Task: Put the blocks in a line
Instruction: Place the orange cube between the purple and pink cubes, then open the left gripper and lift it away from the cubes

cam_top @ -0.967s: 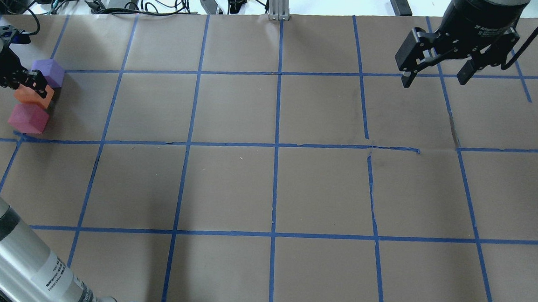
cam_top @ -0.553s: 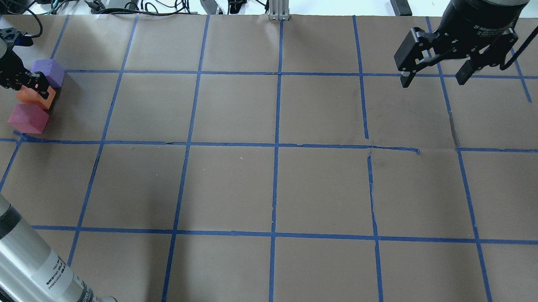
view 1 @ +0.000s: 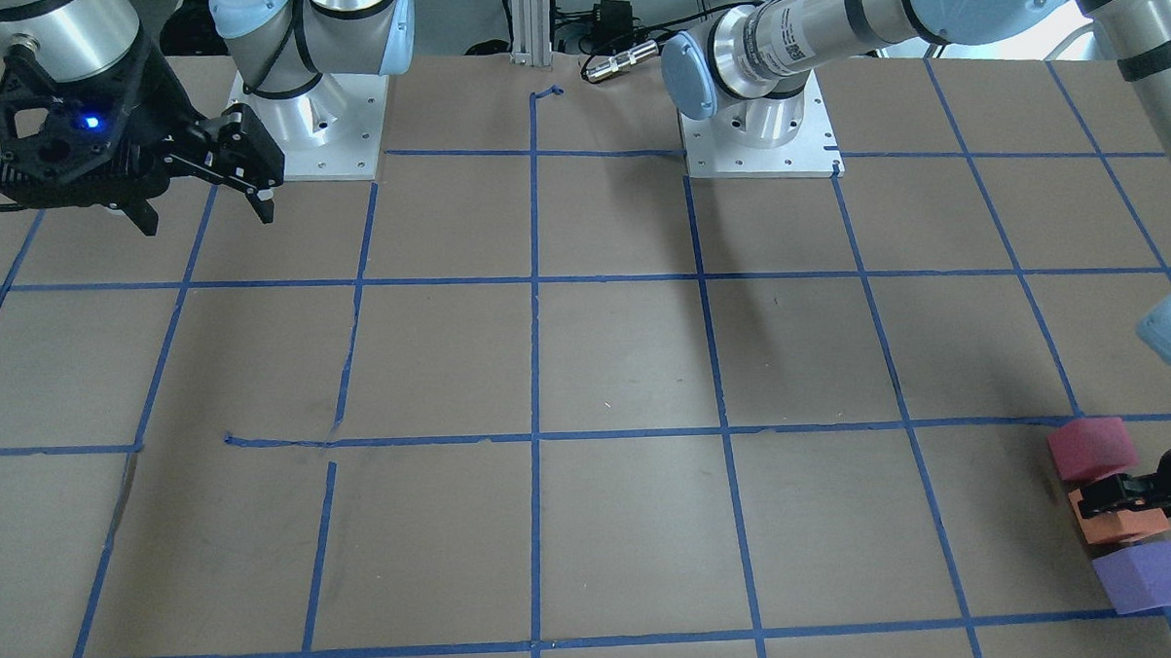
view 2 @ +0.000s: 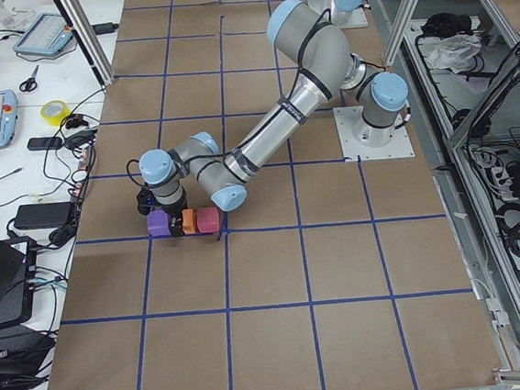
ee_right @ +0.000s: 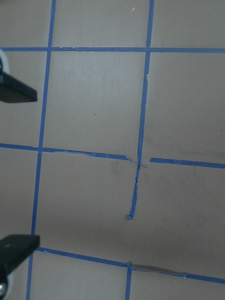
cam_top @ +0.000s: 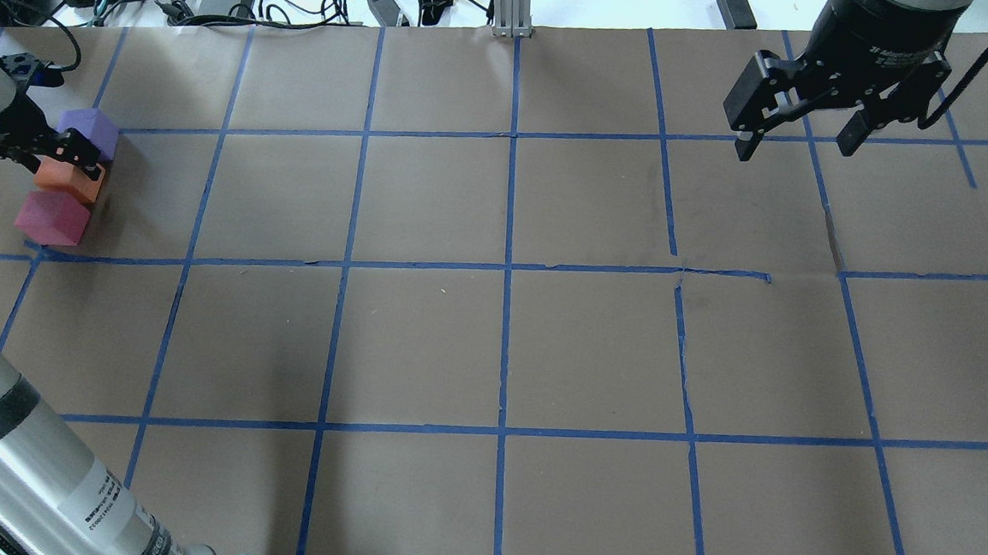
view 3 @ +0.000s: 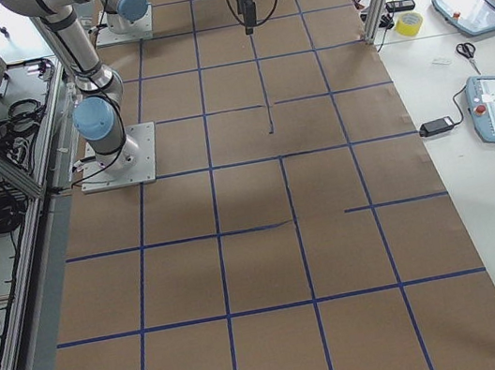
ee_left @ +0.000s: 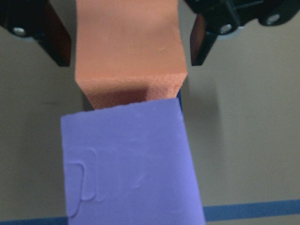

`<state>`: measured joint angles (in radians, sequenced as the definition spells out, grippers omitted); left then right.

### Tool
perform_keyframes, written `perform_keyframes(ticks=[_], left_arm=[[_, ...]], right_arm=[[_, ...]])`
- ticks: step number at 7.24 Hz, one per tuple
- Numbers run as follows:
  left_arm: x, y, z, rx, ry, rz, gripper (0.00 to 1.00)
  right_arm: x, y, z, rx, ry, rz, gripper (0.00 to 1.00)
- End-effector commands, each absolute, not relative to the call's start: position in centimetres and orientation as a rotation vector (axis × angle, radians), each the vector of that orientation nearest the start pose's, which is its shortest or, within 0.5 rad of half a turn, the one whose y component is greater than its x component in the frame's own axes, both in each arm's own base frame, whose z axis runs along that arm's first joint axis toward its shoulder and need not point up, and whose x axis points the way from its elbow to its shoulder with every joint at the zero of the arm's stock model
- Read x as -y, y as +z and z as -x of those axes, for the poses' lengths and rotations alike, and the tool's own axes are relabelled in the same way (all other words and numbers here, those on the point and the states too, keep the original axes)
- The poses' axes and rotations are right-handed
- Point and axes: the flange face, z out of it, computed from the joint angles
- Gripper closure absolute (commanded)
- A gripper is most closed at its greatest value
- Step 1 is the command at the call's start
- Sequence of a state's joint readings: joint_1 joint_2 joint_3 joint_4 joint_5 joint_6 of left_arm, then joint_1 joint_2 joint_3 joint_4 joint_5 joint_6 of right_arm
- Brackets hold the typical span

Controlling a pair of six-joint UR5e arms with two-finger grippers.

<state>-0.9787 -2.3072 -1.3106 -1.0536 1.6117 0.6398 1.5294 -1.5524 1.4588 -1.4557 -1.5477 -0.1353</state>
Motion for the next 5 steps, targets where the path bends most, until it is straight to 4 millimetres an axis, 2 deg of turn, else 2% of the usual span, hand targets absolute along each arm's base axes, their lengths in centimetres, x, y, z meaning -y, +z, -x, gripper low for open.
perform_keyframes(ticks=[1, 2, 3, 4, 5], left_arm=[[67.5, 25.3, -29.9, -3.062, -0.047, -0.089, 0.00], [66.6, 29.3, -27.9, -3.057, -0.047, -0.140, 0.00], [64.2, 35.0, -25.7, -3.071, -0.034, -0.147, 0.00], [61.8, 40.4, -22.5, -3.087, -0.039, -0.179, 0.00], [59.9, 45.6, -18.2, -3.106, -0.108, -0.218, 0.00]], right_arm=[[50.1, 52.3, -11.5, -3.115, 0.028, 0.148, 0.00], [50.1, 52.3, -11.5, -3.115, 0.028, 0.148, 0.00], [50.1, 52.3, -11.5, -3.116, 0.028, 0.148, 0.00], [50.1, 52.3, -11.4, -3.120, 0.024, 0.148, 0.00], [50.1, 52.4, -11.4, -3.122, 0.017, 0.148, 0.00]])
